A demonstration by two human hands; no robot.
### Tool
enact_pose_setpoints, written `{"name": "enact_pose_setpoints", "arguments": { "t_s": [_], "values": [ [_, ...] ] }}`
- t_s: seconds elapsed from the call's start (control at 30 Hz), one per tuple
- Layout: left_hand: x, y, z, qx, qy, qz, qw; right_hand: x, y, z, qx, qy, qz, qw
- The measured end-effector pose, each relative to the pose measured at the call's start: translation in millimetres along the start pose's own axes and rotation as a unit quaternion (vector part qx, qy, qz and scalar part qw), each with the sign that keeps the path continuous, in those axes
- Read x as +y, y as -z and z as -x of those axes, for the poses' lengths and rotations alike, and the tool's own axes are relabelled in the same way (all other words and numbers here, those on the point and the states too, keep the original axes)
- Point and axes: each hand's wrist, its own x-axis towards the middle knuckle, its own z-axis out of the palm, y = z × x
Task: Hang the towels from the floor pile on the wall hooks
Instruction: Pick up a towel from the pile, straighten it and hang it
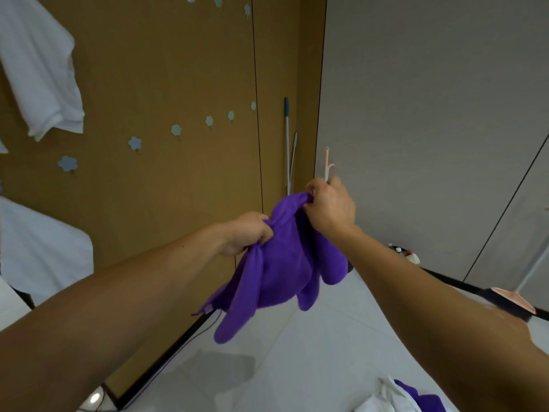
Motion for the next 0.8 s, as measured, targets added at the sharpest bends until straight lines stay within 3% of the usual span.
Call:
{"name": "enact_pose_setpoints", "arguments": {
  "t_s": [0.07,0.13,0.17,0.2,0.3,0.33,0.43,0.5,0.7,0.8],
  "values": [
    [0.7,3.9,-2.3,0.005,-0.001,0.14,0.99,-3.6,-3.8,0.3,-0.131,-0.105,-0.119,0.979],
    [0.0,11.3,-5.1,-0.024,-0.002,0.238,0.971,0.0,-5.2,4.4,-0.234,-0.201,-0.314,0.898],
    [-0.5,14.5,-5.5,-0.033,-0.001,0.27,0.962,3.4,-6.7,9.0,-0.254,-0.225,-0.384,0.859],
    [-0.4,16.9,-6.1,-0.03,-0.003,0.294,0.955,7.4,-9.3,13.7,-0.247,-0.232,-0.406,0.849],
    [2.6,17.3,-4.8,0.002,-0.023,0.35,0.936,24.6,-17.9,29.5,-0.164,-0.229,-0.304,0.91],
    [4.0,16.2,-5.3,0.008,-0.028,0.364,0.931,31.6,-18.7,34.9,-0.175,-0.235,-0.28,0.914],
    [11.7,8.9,-5.1,-0.018,-0.036,0.387,0.921,40.8,-17.1,50.4,-0.367,-0.244,-0.288,0.85],
    [16.9,0.5,-5.5,-0.027,-0.035,0.367,0.929,38.9,-21.8,52.8,-0.43,-0.231,-0.313,0.815],
    [21.3,-3.2,-13.6,0.079,-0.034,0.386,0.919,27.4,-26.3,46.9,-0.313,-0.32,-0.412,0.794],
    [16.9,1.5,-13.4,0.075,-0.029,0.391,0.917,31.5,-20.9,44.2,-0.365,-0.277,-0.439,0.773]
  ]
}}
